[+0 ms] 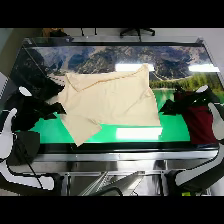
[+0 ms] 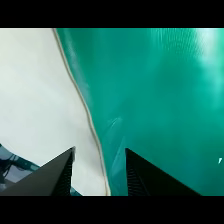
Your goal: Fold the shirts.
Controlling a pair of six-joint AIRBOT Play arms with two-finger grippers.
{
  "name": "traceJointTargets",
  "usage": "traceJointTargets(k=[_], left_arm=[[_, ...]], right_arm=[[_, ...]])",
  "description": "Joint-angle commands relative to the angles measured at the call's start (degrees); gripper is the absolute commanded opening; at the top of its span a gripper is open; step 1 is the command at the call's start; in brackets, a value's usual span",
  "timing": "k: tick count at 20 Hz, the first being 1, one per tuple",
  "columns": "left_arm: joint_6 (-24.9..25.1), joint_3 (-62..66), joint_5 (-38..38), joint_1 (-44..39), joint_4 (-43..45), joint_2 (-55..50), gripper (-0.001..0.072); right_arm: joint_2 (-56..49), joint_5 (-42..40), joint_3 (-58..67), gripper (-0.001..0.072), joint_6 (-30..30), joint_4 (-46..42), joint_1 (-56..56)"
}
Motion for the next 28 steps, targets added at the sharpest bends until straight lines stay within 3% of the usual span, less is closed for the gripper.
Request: traceJointTargets(k=[1, 4, 7, 13, 15, 23, 24, 25, 26, 27, 28], left_arm=[[1.18, -4.15, 6.01, -0.26, -0.31, 0.04, 0.0662], [1.92, -3.85, 9.42, -0.26, -2.10, 0.00, 0.0662], [7.54, -3.65, 10.80, -0.20, -11.78, -0.87, 0.0661], [7.96, 5.18, 1.16, -0.20, -12.74, -7.32, 0.0658], [7.96, 6.82, -0.37, -0.11, -12.33, -8.35, 0.0453], [7.74, 6.82, -3.30, 3.08, -9.18, -8.94, 0.0450], [7.74, 6.82, -3.26, 3.13, -9.18, -8.94, 0.0294], [7.74, 6.84, -3.21, 3.13, -9.25, -8.94, 0.0091], [7.74, 6.86, -2.97, 2.89, -9.44, -8.94, 0.0020], [7.80, 6.86, -2.93, 2.71, -11.21, -8.85, 0.0019], [8.55, 6.86, -3.17, 2.38, -14.58, -8.48, 0.0019]], right_arm=[[0.70, -0.70, -3.45, 0.0378, -1.46, 1.09, 0.13], [0.76, -0.42, -3.48, 0.0378, -2.08, 1.09, 0.11], [1.09, 0.13, -3.54, 0.0378, -3.02, 1.11, 0.11], [1.18, -0.90, -6.03, 0.0378, -3.69, 1.11, 1.01], [1.16, -1.66, -7.98, 0.0378, -4.02, 1.18, 1.95], [1.18, -1.99, -10.80, 0.0358, -6.56, 6.16, 3.67], [1.18, -2.23, -10.80, 0.0340, -6.64, 6.91, 4.13], [1.18, -2.23, -10.80, 0.0199, -6.75, 7.10, 4.68], [1.31, -2.21, -10.80, 0.0078, -7.21, 7.41, 5.27], [1.77, -2.21, -10.78, 0.0019, -7.91, 8.33, 5.64], [2.93, -2.12, -10.62, 0.0018, -8.74, 10.62, 5.75]])
